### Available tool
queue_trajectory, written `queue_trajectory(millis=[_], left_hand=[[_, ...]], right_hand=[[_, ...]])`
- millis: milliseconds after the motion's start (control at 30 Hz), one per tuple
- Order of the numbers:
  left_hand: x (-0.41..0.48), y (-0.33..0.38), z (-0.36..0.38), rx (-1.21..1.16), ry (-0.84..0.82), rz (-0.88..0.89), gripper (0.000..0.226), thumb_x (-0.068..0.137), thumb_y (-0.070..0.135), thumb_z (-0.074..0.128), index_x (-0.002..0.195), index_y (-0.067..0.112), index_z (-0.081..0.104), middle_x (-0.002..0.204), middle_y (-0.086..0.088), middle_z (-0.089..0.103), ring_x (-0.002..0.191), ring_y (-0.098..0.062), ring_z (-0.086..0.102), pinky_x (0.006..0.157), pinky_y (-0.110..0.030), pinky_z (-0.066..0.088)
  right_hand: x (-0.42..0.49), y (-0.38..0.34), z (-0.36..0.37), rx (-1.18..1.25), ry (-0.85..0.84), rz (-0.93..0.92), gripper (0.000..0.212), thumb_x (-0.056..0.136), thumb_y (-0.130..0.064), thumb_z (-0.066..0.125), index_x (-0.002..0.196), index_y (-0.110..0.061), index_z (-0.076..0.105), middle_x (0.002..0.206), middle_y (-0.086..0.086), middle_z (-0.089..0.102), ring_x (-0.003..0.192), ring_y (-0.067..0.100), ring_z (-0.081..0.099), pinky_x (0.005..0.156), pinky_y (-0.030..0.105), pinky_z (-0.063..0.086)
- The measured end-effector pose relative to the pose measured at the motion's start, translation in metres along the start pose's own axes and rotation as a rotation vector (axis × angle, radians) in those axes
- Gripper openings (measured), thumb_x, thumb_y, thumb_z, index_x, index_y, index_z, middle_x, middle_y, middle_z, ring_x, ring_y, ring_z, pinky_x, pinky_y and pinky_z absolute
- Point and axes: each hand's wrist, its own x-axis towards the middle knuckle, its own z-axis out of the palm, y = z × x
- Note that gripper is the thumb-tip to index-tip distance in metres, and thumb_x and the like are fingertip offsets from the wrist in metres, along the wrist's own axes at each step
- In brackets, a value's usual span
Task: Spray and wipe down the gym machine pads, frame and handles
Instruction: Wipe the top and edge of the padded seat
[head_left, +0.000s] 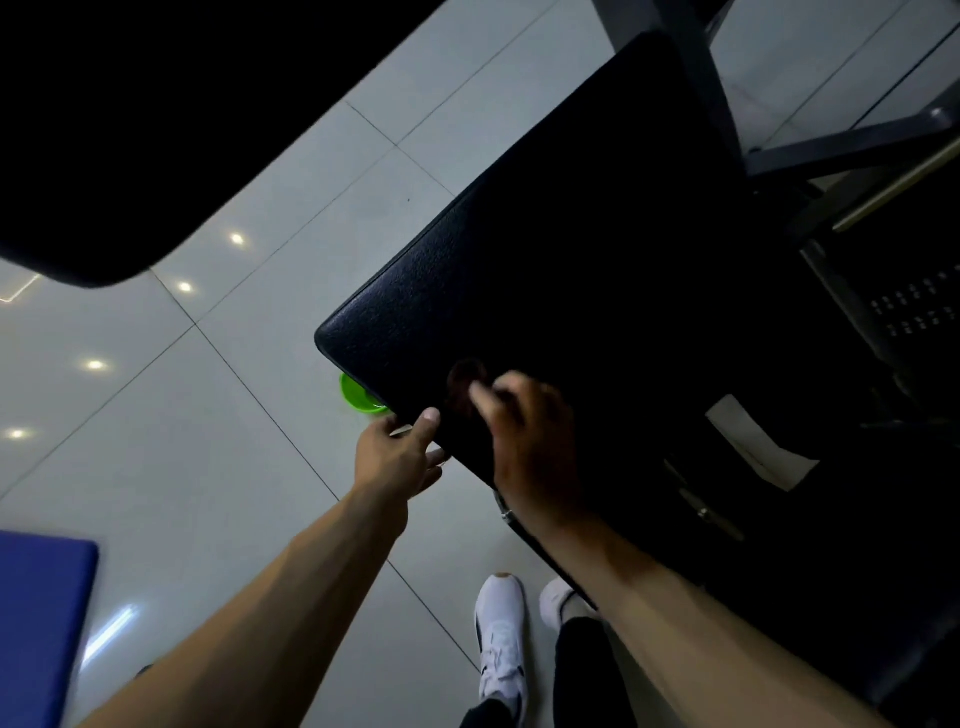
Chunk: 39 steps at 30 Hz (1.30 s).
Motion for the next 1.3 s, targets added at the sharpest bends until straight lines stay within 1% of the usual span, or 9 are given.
queue_trajectory(millis=[167,267,400,600,733,800,933,1000,1300], left_hand=[[0.003,0.000,0.000,0.001,0.003,-0.009,0.013,0.101,0.027,0.065,0.110,0.021,0.057,0.123,-0.009,0.069,0.095,-0.027,0.075,0.095,-0.050,0.058],[0.003,0.001,-0.001,-0.012,-0.024,-0.016,0.007,0.103,0.026,0.063,0.099,0.025,0.056,0.121,-0.006,0.070,0.094,-0.024,0.075,0.097,-0.051,0.056],[0.005,0.000,-0.002,-0.023,-0.039,0.008,0.007,0.102,0.026,0.063,0.100,0.024,0.057,0.121,-0.006,0.071,0.094,-0.024,0.075,0.098,-0.050,0.055],[-0.003,-0.028,0.001,-0.071,-0.004,0.012,0.060,0.094,0.044,0.071,0.137,0.005,0.056,0.126,-0.007,0.069,0.091,-0.021,0.077,0.086,-0.040,0.061],[-0.012,-0.047,0.018,-0.040,-0.095,-0.064,0.043,0.096,0.037,0.070,0.127,0.008,0.063,0.120,-0.007,0.073,0.091,-0.020,0.077,0.089,-0.042,0.061],[-0.012,-0.049,0.023,-0.032,-0.101,-0.071,0.038,0.098,0.035,0.067,0.125,0.008,0.064,0.118,-0.005,0.074,0.090,-0.019,0.077,0.088,-0.041,0.061],[-0.008,-0.050,0.019,-0.015,-0.137,-0.049,0.039,0.100,0.033,0.064,0.129,0.007,0.062,0.122,-0.006,0.073,0.090,-0.018,0.078,0.089,-0.041,0.060],[-0.008,-0.050,0.019,-0.017,-0.133,-0.053,0.040,0.100,0.033,0.065,0.130,0.007,0.061,0.121,-0.005,0.073,0.088,-0.018,0.078,0.088,-0.041,0.061],[-0.012,-0.062,0.028,-0.050,-0.093,-0.080,0.044,0.097,0.038,0.069,0.125,0.005,0.062,0.114,-0.006,0.072,0.091,-0.020,0.077,0.080,-0.036,0.062]], right_hand=[[-0.020,0.026,-0.017,-0.051,-0.228,-0.364,0.039,0.094,-0.024,0.062,0.132,-0.030,0.060,0.128,0.006,0.060,0.117,0.032,0.056,0.088,0.048,0.052],[0.037,0.059,-0.035,-0.109,-0.051,-0.113,0.032,0.107,-0.041,0.043,0.125,-0.034,0.069,0.123,0.000,0.063,0.114,0.028,0.059,0.095,0.051,0.048],[0.070,0.066,-0.036,-0.062,0.164,0.225,0.048,0.090,-0.008,0.053,0.132,-0.025,0.069,0.129,0.010,0.058,0.116,0.037,0.057,0.093,0.056,0.049],[-0.041,0.018,-0.015,0.029,-0.009,0.029,0.038,0.096,-0.015,0.057,0.131,-0.024,0.068,0.134,0.011,0.053,0.116,0.036,0.053,0.087,0.043,0.055],[-0.047,0.031,-0.038,-0.001,-0.180,-0.167,0.027,0.094,-0.033,0.059,0.119,-0.031,0.070,0.123,-0.001,0.061,0.116,0.020,0.056,0.097,0.038,0.054],[-0.015,0.055,-0.043,-0.021,-0.038,-0.094,0.017,0.098,-0.040,0.061,0.111,-0.033,0.069,0.114,-0.009,0.063,0.107,0.006,0.056,0.101,0.033,0.048],[0.039,0.091,-0.040,0.018,0.197,0.298,0.044,0.091,0.005,0.057,0.128,-0.014,0.072,0.126,0.019,0.055,0.115,0.036,0.056,0.109,0.039,0.047],[0.027,0.069,-0.033,0.062,0.160,0.339,0.044,0.093,0.001,0.057,0.132,-0.016,0.070,0.129,0.020,0.052,0.116,0.037,0.055,0.102,0.036,0.050],[-0.082,0.050,-0.045,0.034,-0.256,-0.142,0.041,0.092,-0.020,0.055,0.130,-0.033,0.065,0.129,0.010,0.053,0.115,0.034,0.056,0.091,0.037,0.058]])
